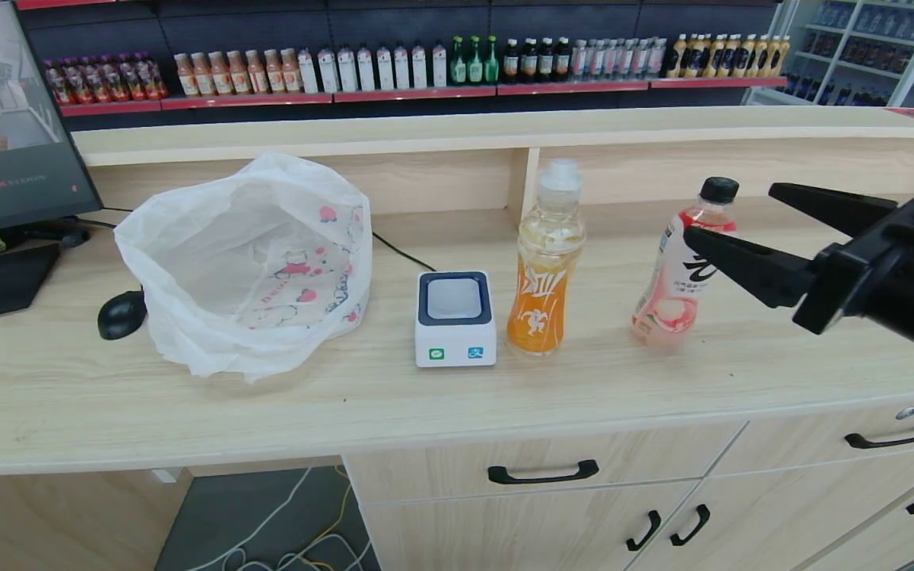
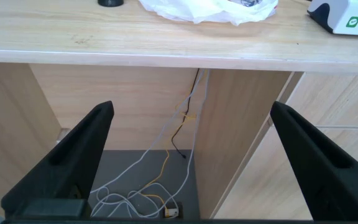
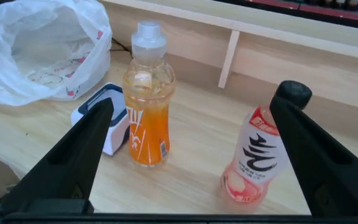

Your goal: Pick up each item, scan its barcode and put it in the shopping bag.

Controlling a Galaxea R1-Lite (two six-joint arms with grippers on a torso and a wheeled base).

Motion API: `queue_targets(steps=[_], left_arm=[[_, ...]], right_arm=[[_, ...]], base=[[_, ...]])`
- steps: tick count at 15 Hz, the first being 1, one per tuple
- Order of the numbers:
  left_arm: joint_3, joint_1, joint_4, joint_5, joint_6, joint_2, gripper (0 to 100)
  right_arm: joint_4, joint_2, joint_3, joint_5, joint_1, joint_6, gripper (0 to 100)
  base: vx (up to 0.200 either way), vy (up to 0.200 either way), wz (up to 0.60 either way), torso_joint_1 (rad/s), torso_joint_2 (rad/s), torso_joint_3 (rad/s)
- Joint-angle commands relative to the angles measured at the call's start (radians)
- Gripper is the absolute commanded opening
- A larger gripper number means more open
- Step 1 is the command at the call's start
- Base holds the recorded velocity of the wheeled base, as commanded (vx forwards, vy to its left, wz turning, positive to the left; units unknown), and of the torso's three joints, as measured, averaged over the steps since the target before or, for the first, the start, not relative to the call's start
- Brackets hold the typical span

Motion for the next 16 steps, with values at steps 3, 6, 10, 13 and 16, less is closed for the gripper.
queue_targets(steps=[3,6,10,13,16], left_arm=[[0.0,0.0,0.0,0.0,0.0,0.0,100],[0.0,0.0,0.0,0.0,0.0,0.0,100],[0.0,0.0,0.0,0.0,0.0,0.0,100],[0.0,0.0,0.0,-0.001,0.0,0.0,100],[0.0,0.0,0.0,0.0,0.0,0.0,100]], right_arm=[[-0.272,0.283,-0.004,-0.027,0.034,0.08,100],[-0.344,0.329,-0.013,-0.047,0.083,0.086,100],[-0.35,0.363,-0.014,-0.1,0.141,0.089,100],[-0.407,0.42,-0.034,-0.159,0.152,0.083,100],[-0.468,0.47,-0.043,-0.257,0.157,0.084,100]], base=[[0.0,0.0,0.0,0.0,0.0,0.0],[0.0,0.0,0.0,0.0,0.0,0.0],[0.0,0.0,0.0,0.0,0.0,0.0],[0.0,0.0,0.0,0.0,0.0,0.0],[0.0,0.0,0.0,0.0,0.0,0.0]])
